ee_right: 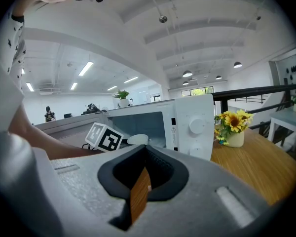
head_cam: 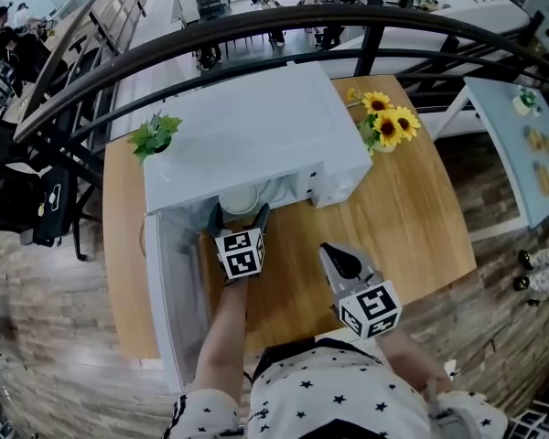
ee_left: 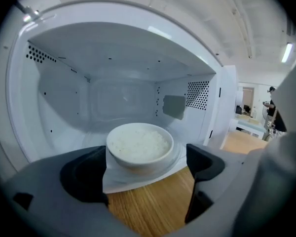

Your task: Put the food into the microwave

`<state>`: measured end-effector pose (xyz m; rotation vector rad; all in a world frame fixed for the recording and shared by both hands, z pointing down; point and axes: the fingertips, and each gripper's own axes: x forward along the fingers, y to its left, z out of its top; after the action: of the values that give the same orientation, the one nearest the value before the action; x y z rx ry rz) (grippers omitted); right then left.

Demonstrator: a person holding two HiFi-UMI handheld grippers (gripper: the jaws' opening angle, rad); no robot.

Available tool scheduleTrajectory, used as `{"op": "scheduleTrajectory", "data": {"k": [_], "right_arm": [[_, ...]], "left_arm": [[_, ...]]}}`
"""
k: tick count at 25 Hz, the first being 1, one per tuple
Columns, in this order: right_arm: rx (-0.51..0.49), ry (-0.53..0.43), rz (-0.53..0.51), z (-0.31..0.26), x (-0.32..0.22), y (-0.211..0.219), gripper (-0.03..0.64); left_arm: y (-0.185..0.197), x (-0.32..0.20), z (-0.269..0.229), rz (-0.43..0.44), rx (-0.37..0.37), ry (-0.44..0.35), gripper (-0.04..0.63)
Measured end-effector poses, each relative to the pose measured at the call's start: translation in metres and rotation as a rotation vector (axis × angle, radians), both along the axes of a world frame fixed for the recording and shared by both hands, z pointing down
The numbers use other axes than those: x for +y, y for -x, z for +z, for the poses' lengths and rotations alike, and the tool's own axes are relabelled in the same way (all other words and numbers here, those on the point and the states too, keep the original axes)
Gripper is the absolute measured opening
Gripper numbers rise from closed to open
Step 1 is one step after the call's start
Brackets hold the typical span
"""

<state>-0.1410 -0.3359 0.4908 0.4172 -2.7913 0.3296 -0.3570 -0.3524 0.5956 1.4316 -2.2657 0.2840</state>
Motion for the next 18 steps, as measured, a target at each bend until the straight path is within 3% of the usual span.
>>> {"op": "scheduleTrajectory", "data": {"k": [13, 15, 18], "right_arm": [[-0.028, -0.027, 0.007, -0.010, 0.043, -0.038, 0.006], [-0.034, -0.032, 0.007, -0.012, 0.052, -0.043, 0.006], [-0.049, -0.039, 0.009, -0.018, 0.066, -0.052, 0.006]], "left_arm": [[-0.080, 0.058, -0.039, 0.069, 0.073, -0.107, 0.480], [-0.092, 0.071, -0.046, 0.075, 0.068, -0.123, 0.420], [-0.110, 0.094, -0.058, 0.065, 0.059, -0.155, 0.239]]}}
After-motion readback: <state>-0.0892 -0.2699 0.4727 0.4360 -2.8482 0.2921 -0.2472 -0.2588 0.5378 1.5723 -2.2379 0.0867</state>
